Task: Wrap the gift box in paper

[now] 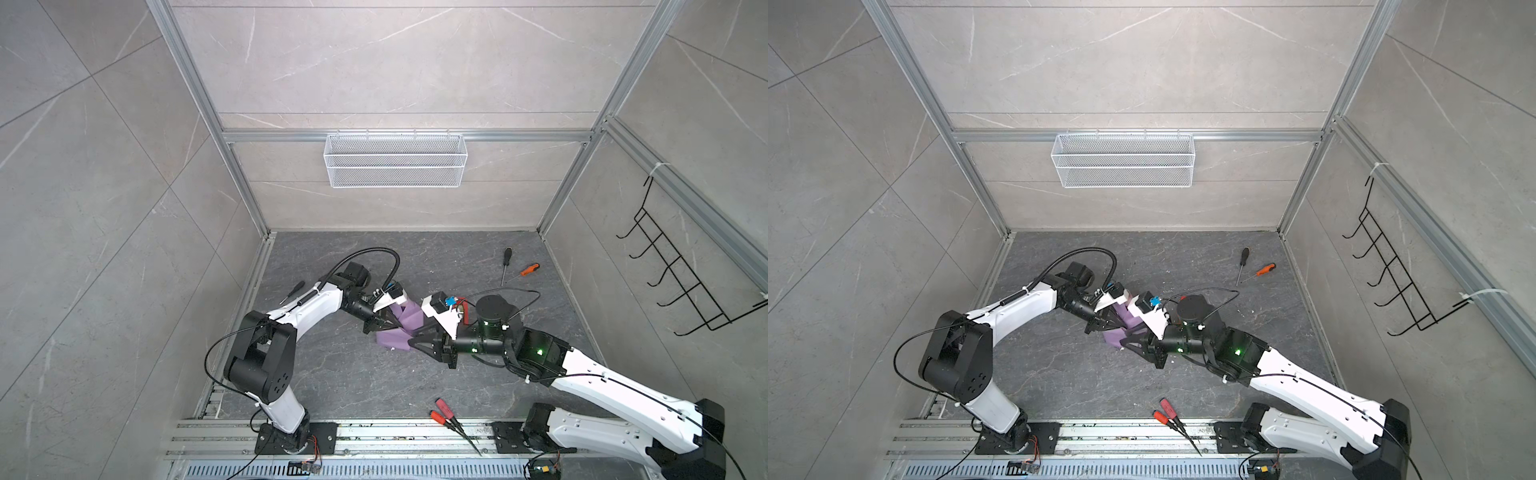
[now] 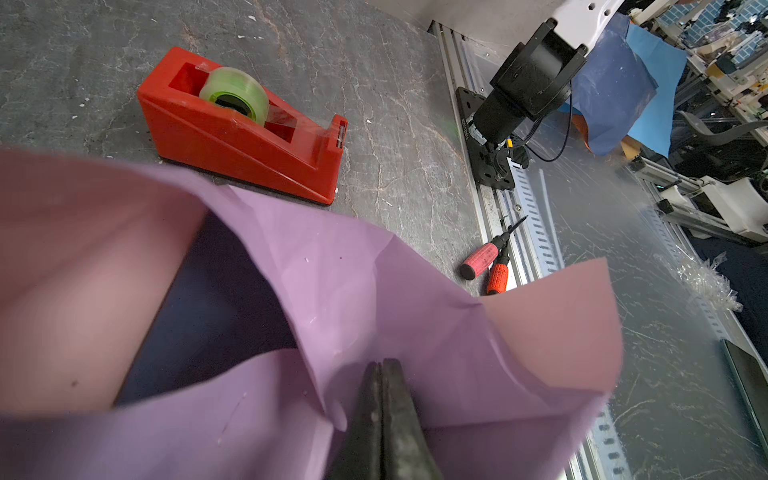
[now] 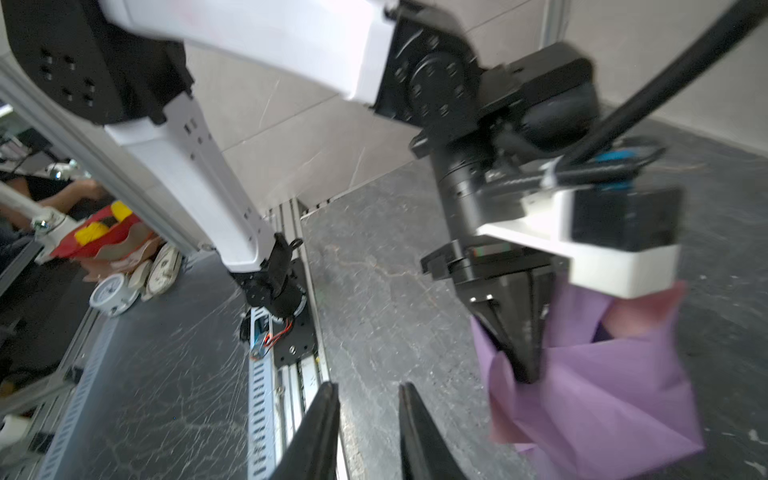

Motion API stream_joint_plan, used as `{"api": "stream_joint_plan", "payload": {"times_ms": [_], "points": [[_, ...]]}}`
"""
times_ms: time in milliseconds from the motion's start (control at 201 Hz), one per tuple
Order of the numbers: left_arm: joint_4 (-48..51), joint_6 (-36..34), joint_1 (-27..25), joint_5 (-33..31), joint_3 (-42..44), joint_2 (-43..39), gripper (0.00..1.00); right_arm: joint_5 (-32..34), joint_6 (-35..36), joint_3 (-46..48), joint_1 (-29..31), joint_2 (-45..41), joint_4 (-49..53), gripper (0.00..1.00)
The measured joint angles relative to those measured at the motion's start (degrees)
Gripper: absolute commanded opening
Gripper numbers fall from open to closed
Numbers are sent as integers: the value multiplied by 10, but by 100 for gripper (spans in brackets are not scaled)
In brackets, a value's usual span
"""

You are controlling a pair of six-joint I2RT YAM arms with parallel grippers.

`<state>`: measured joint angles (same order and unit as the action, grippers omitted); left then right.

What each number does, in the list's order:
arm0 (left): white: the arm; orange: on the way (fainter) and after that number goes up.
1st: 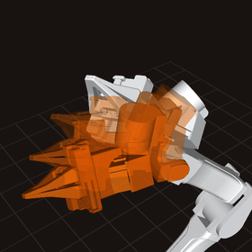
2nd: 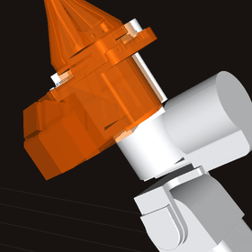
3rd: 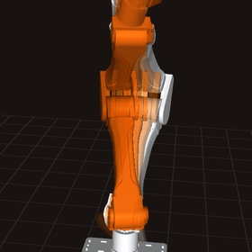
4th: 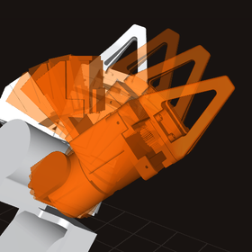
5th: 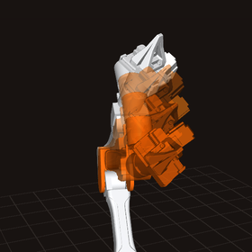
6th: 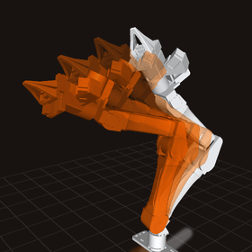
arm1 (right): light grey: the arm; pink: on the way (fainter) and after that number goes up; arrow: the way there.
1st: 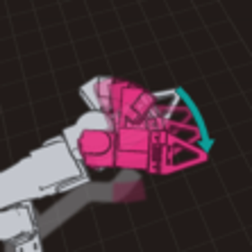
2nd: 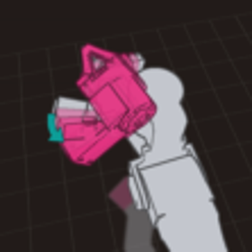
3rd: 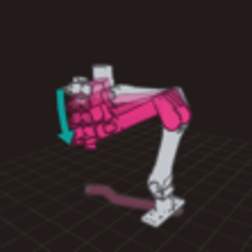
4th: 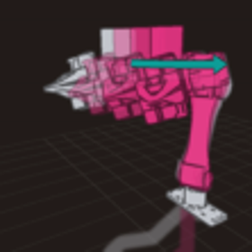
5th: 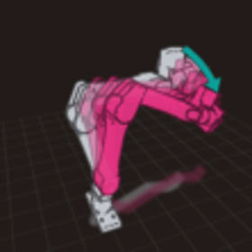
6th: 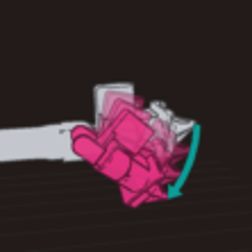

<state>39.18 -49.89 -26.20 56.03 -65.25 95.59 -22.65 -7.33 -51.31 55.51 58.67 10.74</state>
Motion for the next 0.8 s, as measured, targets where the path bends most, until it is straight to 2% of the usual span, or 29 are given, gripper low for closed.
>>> {"api": "stream_joint_plan", "payload": {"times_ms": [144, 483, 797], "points": [[0, 0, 0, 0, 0, 0, 0, 29, 21, 16, 26, 36, 2, 27], [-2, 0, 0, 0, 1, 0, 0, 174, 59, 27, 26, 109, -15, 33], [-4, 0, 0, 1, 2, -1, 0, 250, 76, 18, 26, 136, -16, 38]]}}
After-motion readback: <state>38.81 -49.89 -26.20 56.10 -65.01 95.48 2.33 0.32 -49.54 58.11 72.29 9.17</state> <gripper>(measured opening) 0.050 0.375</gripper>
